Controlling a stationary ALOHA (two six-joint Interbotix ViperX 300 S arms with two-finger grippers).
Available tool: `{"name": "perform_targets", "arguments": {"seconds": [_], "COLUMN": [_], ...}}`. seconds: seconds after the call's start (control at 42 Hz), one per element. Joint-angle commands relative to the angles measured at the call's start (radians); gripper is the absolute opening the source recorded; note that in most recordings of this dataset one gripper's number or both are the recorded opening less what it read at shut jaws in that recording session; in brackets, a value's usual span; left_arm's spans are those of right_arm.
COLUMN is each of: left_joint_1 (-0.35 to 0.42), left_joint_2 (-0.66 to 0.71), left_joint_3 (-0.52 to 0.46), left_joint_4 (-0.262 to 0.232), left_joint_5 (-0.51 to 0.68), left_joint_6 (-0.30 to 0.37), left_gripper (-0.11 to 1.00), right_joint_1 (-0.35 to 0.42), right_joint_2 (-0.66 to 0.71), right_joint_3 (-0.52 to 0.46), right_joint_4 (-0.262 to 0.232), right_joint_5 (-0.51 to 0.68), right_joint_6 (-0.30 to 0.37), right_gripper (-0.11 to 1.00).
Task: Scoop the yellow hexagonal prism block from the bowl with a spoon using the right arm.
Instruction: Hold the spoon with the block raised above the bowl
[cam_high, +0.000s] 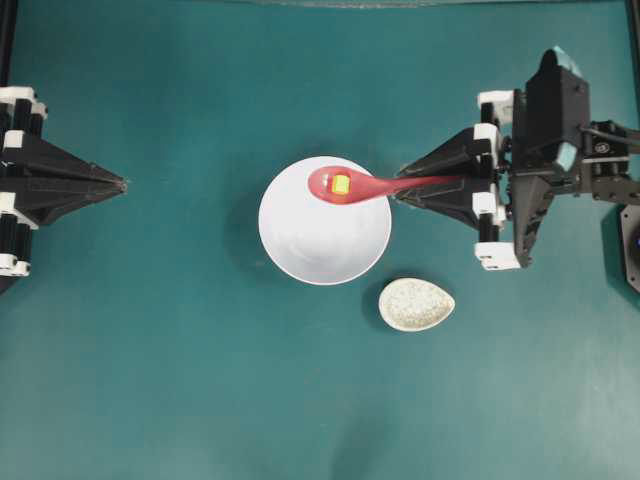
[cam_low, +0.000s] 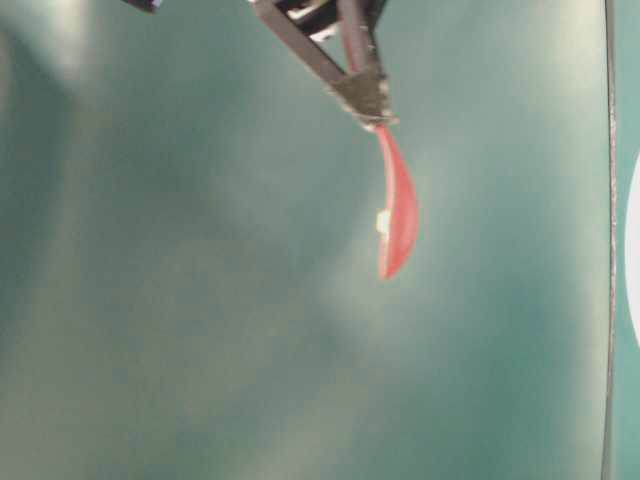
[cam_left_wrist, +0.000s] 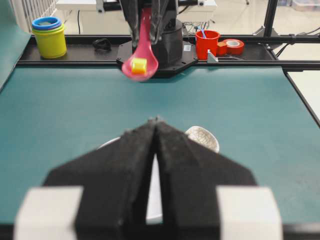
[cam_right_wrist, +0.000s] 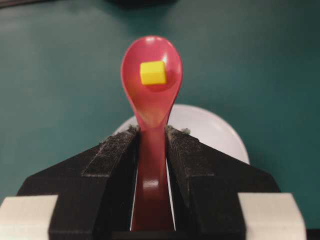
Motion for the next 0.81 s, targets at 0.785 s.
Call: {"name": "perform_targets", "arguments": {"seconds": [0.785], "left_joint_1": [-0.002], "left_joint_2": [0.009], "left_joint_3": [-0.021], "left_joint_4": [0.003], "left_joint_5": [-0.011], "left_joint_6": [-0.012], "left_gripper": [0.00], "right_joint_1": [-0.009], "right_joint_2": [0.000], "right_joint_3": [-0.089], "right_joint_4": [-0.011], "right_joint_5": [0.077], "right_joint_6": [-0.008], "right_gripper": [0.23]}}
